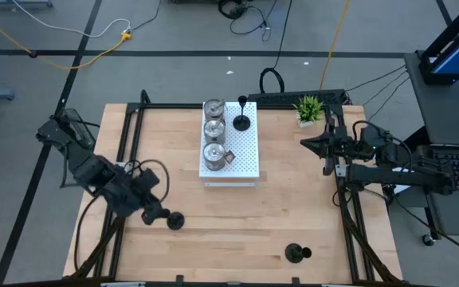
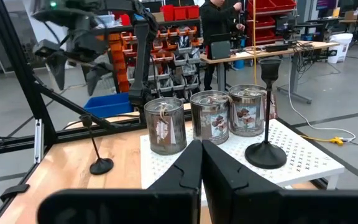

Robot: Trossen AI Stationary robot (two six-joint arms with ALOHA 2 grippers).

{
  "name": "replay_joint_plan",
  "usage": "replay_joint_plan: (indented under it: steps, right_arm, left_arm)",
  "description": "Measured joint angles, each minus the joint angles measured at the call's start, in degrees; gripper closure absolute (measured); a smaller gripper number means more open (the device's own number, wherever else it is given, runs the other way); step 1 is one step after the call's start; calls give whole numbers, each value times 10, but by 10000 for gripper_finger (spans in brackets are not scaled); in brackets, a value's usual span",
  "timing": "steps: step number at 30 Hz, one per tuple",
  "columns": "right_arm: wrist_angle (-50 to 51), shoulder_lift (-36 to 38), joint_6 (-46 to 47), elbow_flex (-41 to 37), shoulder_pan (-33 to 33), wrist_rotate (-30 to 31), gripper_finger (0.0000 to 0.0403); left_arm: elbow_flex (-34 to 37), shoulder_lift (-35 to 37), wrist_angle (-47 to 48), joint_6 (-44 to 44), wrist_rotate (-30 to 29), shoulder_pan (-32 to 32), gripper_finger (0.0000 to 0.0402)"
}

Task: Pick & Place candle stick holders
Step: Put the left black candle holder on the shelf aligned with the other black candle holder

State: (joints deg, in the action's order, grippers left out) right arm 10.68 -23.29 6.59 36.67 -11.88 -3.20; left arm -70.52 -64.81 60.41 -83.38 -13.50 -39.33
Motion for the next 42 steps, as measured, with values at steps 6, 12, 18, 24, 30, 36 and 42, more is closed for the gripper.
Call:
replay_joint_plan:
  steps: [6,12,18,24,30,36,42]
  right_arm:
    - [4,0,0,0,0,0,402]
    - [8,0,0,0,0,0,401]
    - [7,0,0,0,0,0,402]
    - [7,0,1,0,0,0,402]
    - [7,0,2,0,0,0,401]
    - [7,0,2,0,0,0,402]
    - [7,0,2,0,0,0,402]
  left_arm:
    - [0,-29,24,-166,0,-92,50]
    - [0,-80,75,-264,-65,-185,50]
    - [0,-156,132,-269,-110,-228,50]
    - [0,-222,138,-246,-111,-231,50]
    - [0,-271,126,-237,-115,-230,50]
    - [0,-286,65,-239,-118,-229,50]
    - [0,-286,0,-232,-121,-228,50]
